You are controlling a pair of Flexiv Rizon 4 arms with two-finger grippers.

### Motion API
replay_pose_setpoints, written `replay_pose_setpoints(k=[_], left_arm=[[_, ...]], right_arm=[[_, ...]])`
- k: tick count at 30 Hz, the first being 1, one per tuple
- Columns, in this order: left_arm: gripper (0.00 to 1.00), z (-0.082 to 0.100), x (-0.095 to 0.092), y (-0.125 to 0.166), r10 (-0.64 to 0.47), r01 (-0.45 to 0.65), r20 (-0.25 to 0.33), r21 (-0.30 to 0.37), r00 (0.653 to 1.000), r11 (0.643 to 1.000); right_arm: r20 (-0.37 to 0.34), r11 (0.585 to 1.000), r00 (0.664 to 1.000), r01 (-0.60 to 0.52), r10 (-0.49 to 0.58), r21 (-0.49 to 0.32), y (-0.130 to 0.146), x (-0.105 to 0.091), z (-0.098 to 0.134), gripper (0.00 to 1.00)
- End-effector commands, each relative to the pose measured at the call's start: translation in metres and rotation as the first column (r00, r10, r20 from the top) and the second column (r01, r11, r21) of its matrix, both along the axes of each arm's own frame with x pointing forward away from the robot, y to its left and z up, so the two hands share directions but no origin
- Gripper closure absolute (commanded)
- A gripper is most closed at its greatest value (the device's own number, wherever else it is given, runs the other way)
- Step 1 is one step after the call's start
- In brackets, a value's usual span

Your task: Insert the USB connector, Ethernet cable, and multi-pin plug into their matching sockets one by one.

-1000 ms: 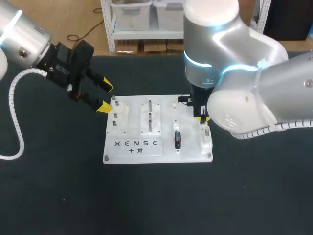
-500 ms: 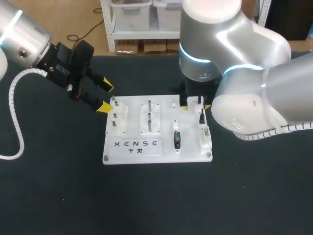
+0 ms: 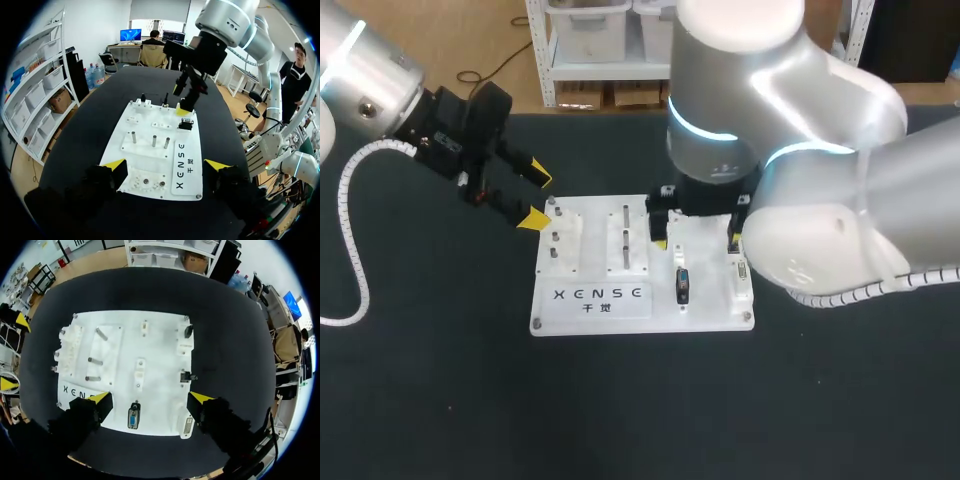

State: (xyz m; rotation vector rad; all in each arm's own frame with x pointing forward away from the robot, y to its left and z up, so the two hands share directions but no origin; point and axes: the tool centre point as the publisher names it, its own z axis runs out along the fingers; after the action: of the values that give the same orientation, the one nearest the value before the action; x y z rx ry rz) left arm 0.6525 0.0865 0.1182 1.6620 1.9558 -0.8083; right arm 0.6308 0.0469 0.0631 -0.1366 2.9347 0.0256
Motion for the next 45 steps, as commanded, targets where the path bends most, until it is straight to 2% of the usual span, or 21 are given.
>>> replay_pose_setpoints(k=[1,12,16,35,38,45], left_arm=[[0.0,0.0,-0.001,0.0,0.001,-0.001,0.002,-0.002,1.0,1.0],[0.0,0.0,-0.001,0.0,0.001,-0.001,0.002,-0.002,1.0,1.0],[0.0,0.0,-0.001,0.0,0.001,-0.001,0.002,-0.002,1.0,1.0],[0.0,0.0,-0.001,0.0,0.001,-0.001,0.002,-0.002,1.0,1.0],[0.0,0.0,-0.001,0.0,0.001,-0.001,0.002,-0.002,1.0,1.0],[0.0,0.0,-0.001,0.0,0.001,-0.001,0.002,-0.002,1.0,1.0]], right_arm=[[-0.023,1.0,1.0,-0.004,0.004,0.004,0.007,-0.013,-0.008,0.0],[-0.073,1.0,0.997,-0.009,0.011,0.021,0.021,-0.04,-0.021,0.0],[-0.092,0.998,0.996,0.018,-0.012,0.061,0.023,-0.039,-0.022,0.0],[-0.092,0.998,0.996,0.018,-0.012,0.061,0.023,-0.039,-0.022,0.0],[-0.066,1.0,0.998,0.013,-0.012,0.013,0.025,-0.039,-0.021,0.0],[-0.078,0.998,0.995,0.059,-0.06,-0.022,0.016,-0.041,-0.03,0.0]])
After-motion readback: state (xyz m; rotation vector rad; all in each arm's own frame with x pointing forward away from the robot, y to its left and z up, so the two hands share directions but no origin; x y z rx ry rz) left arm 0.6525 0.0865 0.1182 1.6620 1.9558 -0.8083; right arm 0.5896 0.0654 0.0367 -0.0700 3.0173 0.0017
